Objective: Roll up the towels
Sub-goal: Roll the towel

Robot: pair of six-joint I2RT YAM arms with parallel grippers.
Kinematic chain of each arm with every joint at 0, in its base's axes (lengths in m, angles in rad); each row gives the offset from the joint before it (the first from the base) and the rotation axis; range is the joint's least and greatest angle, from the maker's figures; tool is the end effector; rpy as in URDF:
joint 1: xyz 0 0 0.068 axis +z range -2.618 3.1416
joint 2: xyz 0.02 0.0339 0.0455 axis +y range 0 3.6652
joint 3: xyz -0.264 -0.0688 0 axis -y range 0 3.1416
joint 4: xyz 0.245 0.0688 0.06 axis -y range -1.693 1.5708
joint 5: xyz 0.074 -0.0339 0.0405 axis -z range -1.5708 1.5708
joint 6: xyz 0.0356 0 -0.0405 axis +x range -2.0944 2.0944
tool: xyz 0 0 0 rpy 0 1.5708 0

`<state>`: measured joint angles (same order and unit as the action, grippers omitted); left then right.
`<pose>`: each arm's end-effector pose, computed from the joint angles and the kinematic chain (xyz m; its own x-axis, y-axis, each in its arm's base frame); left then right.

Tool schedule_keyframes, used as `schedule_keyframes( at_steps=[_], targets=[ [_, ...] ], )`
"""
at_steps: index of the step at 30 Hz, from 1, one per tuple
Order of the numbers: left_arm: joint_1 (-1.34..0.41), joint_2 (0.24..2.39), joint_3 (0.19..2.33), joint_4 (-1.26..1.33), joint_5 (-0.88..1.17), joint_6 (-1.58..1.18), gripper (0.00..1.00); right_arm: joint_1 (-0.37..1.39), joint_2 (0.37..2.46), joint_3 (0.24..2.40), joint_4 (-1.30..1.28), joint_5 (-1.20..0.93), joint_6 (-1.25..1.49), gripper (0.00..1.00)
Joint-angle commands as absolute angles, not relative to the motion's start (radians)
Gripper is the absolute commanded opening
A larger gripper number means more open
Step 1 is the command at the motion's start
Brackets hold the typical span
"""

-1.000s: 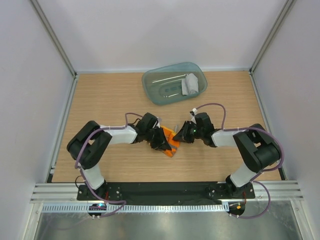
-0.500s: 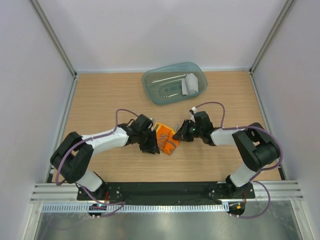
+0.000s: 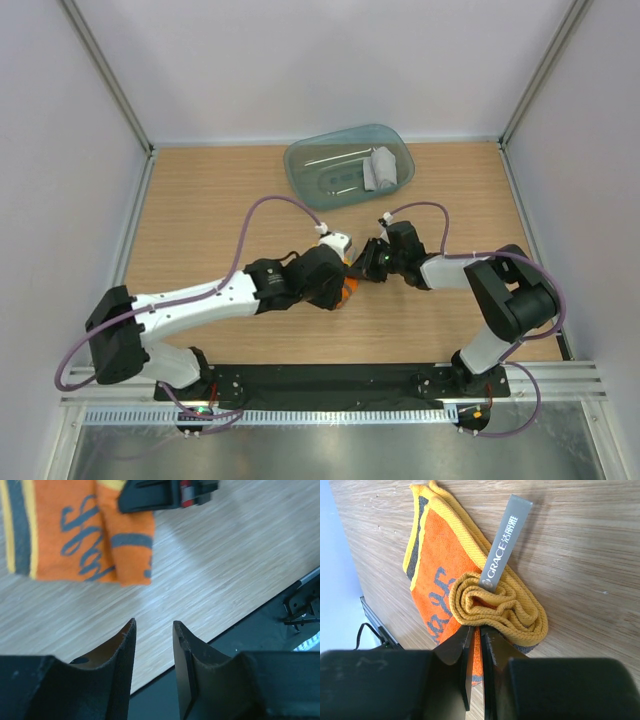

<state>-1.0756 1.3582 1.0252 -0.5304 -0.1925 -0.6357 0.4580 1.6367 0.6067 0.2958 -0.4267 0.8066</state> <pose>0.1420 -0.2486 0.2654 -0.7683 0.1962 -0.6092 0.4329 0.8604 -0.2688 0.2571 0.1432 0.1265 -0.9054 0.2864 -0.3135 -0.0354 0.6849 0.7278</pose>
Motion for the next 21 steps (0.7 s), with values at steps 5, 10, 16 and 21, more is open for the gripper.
schedule_keyframes(
  at_steps=[5,10,16,21],
  targets=[
    [-1.120,1.578,1.103,-0.322,-0.206,-0.488,0.37,0.465,1.660,0.614,0.176,-0.308,0.741,0.17],
    [-1.120,1.690,1.118,-0.296,-0.232,-0.472,0.38,0.465,1.669,0.614,0.176,-0.310,0.739,0.17],
    [-1.120,1.703,1.057,-0.269,-0.327,-0.483,0.38,0.465,1.684,0.618,0.179,-0.313,0.733,0.17],
    [-1.120,1.691,1.026,-0.267,-0.354,-0.472,0.39,0.465,1.707,0.623,0.186,-0.321,0.733,0.17]
  ],
)
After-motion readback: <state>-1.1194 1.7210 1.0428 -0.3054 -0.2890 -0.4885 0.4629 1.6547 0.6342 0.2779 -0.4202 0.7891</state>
